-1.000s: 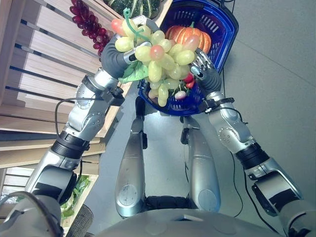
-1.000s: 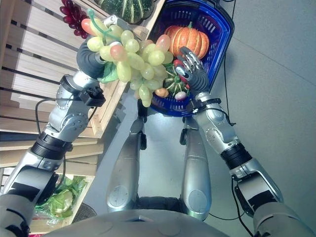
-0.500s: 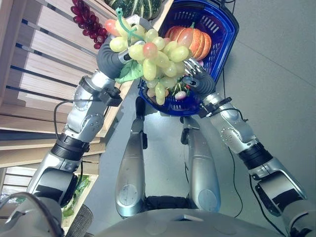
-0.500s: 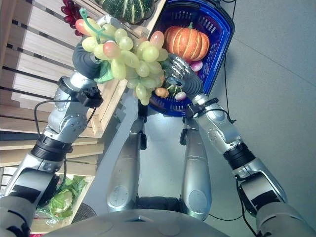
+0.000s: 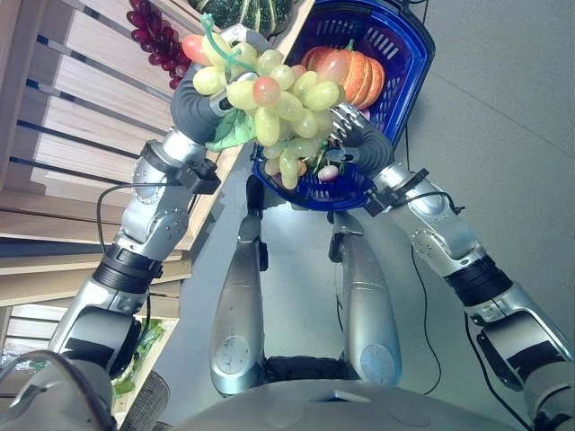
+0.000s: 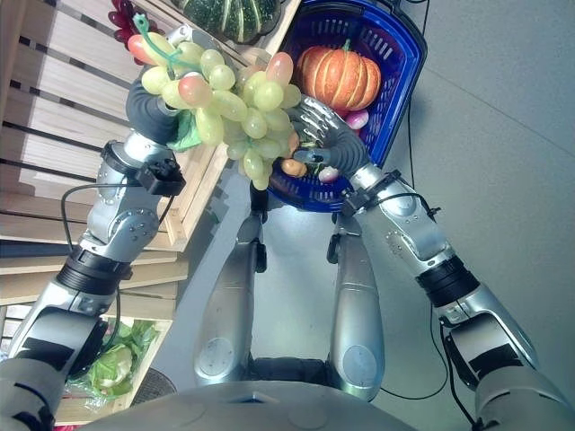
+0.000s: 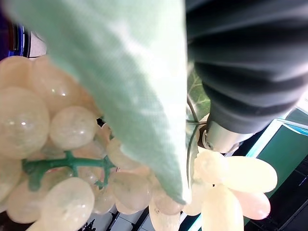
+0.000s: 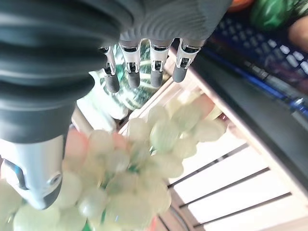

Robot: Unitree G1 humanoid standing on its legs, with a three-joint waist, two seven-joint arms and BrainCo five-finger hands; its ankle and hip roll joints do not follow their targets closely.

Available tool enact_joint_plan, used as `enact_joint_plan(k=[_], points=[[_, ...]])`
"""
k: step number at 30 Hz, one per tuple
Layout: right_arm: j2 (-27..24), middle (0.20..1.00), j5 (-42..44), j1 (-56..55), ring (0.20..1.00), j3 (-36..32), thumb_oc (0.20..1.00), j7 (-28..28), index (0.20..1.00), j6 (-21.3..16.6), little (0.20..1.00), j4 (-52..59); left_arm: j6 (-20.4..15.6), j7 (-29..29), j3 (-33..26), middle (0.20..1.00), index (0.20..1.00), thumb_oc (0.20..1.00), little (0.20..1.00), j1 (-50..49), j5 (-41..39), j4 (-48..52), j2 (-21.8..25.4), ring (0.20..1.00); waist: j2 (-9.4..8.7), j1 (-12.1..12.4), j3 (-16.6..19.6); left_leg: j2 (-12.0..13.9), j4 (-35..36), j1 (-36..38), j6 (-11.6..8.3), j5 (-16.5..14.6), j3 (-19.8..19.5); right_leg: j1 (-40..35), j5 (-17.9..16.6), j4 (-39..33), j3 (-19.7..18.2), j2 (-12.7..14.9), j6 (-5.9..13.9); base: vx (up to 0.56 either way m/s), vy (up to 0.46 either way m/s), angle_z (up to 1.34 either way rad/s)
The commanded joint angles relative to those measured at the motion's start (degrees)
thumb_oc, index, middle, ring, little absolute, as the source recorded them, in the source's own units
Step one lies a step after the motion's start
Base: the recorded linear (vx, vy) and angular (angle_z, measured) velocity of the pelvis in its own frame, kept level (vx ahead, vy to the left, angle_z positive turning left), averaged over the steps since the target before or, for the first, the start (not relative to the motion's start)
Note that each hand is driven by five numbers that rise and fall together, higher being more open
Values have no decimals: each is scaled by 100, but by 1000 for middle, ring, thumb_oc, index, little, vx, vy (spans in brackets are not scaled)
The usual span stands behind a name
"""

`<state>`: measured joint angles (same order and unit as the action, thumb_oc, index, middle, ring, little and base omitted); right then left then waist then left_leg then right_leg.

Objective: Pick up fruits and vegetables into the basket

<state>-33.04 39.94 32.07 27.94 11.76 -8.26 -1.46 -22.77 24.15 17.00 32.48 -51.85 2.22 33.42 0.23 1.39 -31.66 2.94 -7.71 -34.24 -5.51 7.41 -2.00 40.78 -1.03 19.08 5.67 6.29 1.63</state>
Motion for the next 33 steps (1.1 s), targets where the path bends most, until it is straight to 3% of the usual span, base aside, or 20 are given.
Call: enact_joint_plan(k=[1,19,33], points=[[24,1000,-165,156,1000,236,1000,164,1000,-122,1000,644,-450,72,-167,200,200,200,200,103,-169,839,-115,200,83,-129,187,-571,-201,-81,424,-402,230,-542,321,-311,297,-437,2,0,0,0],[379,1000,-315,775,1000,800,1000,-197,1000,77,1000,622,-292,215,150,200,200,200,200,433,-366,864,-259,200,152,-55,187,-620,-152,-10,440,-403,244,-613,299,-409,318,-395,-21,0,0,0],[567,1000,302,907,1000,950,1000,-112,1000,170,1000,665,-144,-181,335,200,200,200,200,566,-77,749,-267,200,167,-33,187,-643,-132,28,451,-392,254,-652,268,-448,344,-382,-19,0,0,0]])
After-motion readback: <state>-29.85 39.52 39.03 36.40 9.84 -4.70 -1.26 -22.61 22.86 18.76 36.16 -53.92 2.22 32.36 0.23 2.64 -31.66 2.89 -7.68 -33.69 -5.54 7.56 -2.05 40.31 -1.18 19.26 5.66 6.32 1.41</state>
